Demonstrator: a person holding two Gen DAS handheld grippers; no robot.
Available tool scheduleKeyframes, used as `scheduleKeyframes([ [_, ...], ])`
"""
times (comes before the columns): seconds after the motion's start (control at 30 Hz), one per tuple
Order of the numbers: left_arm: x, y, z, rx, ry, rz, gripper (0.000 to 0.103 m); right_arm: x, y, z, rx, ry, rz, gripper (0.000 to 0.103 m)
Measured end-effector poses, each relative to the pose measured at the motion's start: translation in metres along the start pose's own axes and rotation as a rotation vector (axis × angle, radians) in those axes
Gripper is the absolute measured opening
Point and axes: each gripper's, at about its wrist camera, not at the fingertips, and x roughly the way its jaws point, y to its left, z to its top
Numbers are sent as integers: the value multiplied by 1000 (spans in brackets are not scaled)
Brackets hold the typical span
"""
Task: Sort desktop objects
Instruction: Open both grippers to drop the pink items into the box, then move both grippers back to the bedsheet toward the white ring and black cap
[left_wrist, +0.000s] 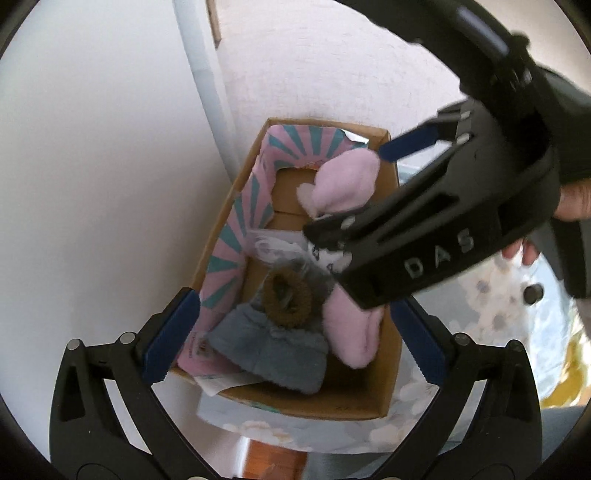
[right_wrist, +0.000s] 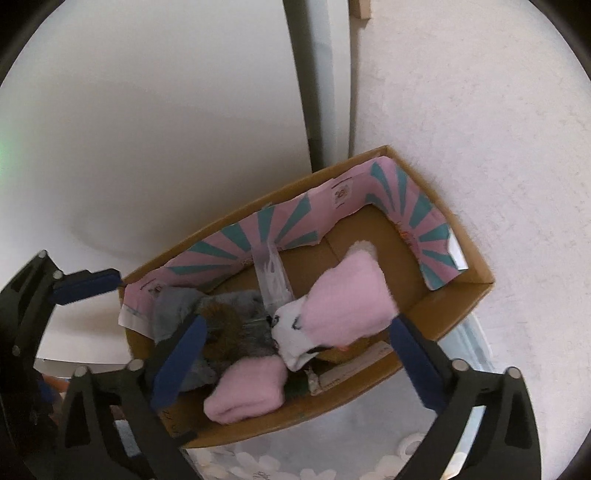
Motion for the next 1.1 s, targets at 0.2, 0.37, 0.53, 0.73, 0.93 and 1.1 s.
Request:
scheduleKeyframes([
  [0.2, -7, 2, 0, 6, -8, 3, 103, -14, -6, -6, 47, -38, -32, 102],
  [0.37, -8, 7, -1, -27, -5, -27, 103, -23, -10, -10, 69, -68, -38, 102],
  [0.53, -12, 7, 1, -38, -16, -38, 103, -34, -10, -15, 73, -68, -24, 102],
  [0.73, -25, -1, 12, -9, -49, -44, 103, -52, -14, -21, 82, -45, -33, 102],
  [0.93, -36, -20, 30, 35, -83, -90, 103, -95, -34, -39, 120, -105, -91, 102],
  [1.1, -37, -50, 44, 95, -108, -158, 103, -134, -63, -70, 204, -153, -259, 102],
])
